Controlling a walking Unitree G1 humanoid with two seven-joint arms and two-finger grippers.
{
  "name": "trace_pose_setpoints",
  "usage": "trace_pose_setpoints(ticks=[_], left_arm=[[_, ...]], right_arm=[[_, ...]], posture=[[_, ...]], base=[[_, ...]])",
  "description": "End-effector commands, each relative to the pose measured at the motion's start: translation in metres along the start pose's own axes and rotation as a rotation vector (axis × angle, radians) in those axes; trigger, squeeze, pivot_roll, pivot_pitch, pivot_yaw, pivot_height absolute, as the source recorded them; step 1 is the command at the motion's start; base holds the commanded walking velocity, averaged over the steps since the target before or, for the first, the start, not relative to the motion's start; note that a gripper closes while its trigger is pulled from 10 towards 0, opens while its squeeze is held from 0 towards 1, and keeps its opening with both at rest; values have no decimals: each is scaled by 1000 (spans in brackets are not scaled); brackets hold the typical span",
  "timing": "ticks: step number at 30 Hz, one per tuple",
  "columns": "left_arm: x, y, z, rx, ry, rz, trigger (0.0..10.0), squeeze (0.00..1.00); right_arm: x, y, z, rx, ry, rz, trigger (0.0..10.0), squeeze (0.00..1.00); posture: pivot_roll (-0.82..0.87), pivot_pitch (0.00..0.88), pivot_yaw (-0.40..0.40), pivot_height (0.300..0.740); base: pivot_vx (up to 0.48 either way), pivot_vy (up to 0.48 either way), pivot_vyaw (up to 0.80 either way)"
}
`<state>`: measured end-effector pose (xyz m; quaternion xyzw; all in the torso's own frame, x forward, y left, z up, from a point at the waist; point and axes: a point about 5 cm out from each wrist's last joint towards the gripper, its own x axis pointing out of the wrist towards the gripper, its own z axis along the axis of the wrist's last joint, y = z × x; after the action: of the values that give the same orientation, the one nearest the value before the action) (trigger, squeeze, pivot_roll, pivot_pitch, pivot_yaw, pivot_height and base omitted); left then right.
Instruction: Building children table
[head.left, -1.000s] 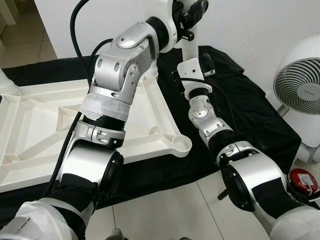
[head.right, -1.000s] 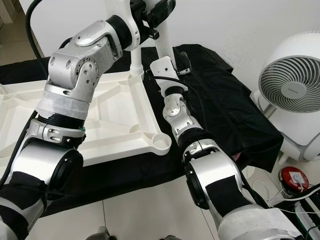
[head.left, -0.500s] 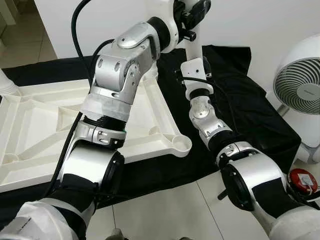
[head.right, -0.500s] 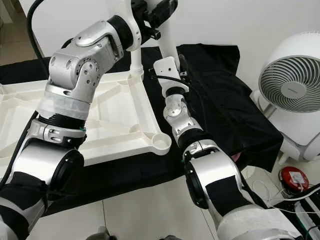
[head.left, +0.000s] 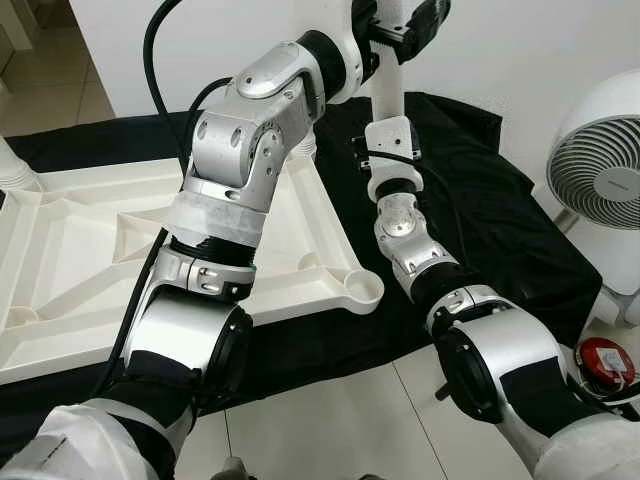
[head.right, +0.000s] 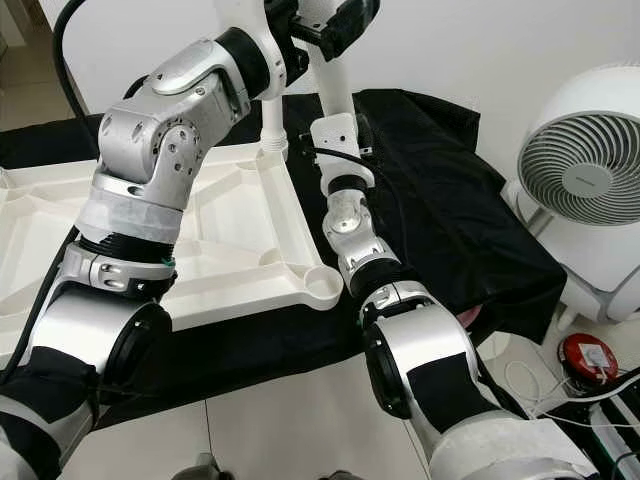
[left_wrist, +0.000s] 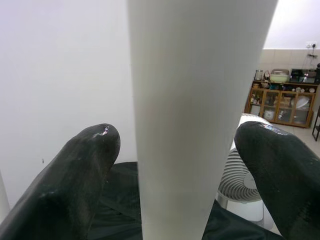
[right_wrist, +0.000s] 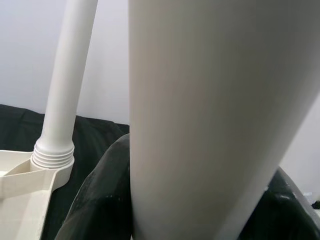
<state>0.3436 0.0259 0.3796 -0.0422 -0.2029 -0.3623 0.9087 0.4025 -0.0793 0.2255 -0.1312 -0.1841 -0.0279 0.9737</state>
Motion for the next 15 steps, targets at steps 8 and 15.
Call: trace_pose_setpoints(ticks=[8,15], left_arm=[[-5,12,-8,25,12,107,10000,0],[-10,19,-12,38,25,122,10000,0]], right_arm=[[0,2,-5,205,99,3,10000,0],[0,0,-8,242,118,-4,10000,0]], posture=[[33,0,-22,740],[30,0,-22,740]], base=[[0,0,0],[0,0,0]])
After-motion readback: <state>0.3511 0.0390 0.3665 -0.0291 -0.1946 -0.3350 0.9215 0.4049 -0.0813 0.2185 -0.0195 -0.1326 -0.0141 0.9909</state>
